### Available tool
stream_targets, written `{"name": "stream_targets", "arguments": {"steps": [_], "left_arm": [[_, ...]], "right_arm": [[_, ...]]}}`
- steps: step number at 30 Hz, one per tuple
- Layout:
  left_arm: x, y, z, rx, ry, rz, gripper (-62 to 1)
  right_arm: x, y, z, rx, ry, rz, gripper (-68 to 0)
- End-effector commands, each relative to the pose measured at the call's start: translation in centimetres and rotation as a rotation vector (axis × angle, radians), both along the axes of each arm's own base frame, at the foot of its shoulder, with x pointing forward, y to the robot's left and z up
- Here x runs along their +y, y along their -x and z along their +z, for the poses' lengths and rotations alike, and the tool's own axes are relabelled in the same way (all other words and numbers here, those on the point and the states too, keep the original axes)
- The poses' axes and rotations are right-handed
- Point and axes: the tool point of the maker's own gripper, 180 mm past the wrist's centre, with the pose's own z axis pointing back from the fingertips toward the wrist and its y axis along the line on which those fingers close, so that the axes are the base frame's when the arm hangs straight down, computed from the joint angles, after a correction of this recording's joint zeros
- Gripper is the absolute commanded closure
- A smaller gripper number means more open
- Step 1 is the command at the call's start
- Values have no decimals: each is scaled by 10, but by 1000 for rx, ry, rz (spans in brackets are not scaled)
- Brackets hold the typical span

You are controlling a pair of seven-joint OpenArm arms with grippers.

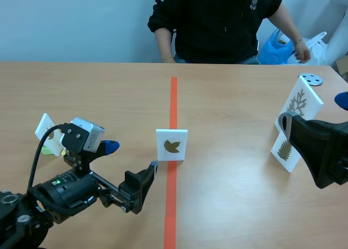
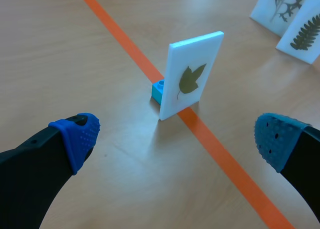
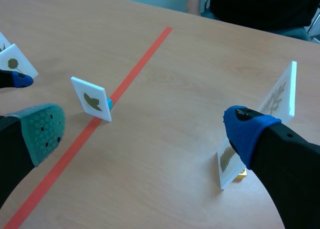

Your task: Sort the leaf by its shape. The table is split by an orange tape line. A compound leaf with several leaflets goes to the left side, a simple leaf with one blade goes to the right side. Return to the home posture when a red brick is placed on the table.

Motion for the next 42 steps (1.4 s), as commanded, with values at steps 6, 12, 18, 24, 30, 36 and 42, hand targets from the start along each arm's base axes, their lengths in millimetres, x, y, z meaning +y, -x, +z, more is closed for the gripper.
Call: {"name": "stream_targets", "arguments": {"steps": [6,12,18,24,30,36,42], "left_arm": [[-9,-29,10,-95,20,22,-623],[-18,-43,3,-120,-12,-2,-623],[-26,-47,-2,-143,-38,-37,-623],[-41,-52,-4,-153,-58,-91,-623],[-60,-55,-7,-151,-77,-152,-623],[-75,-50,-14,-136,-84,-198,-623],[-83,-40,-25,-106,-96,-233,-623]], "right_arm": [[1,-2,8,-29,-15,-1,-679],[1,-2,8,-29,-14,-1,-679],[1,-2,8,-29,-15,-1,-679],[1,-2,8,-29,-15,-1,-679],[1,-2,8,-29,-15,-1,-679],[1,-2,9,-29,-16,-2,-679],[1,-2,9,-29,-16,-2,-679]]}}
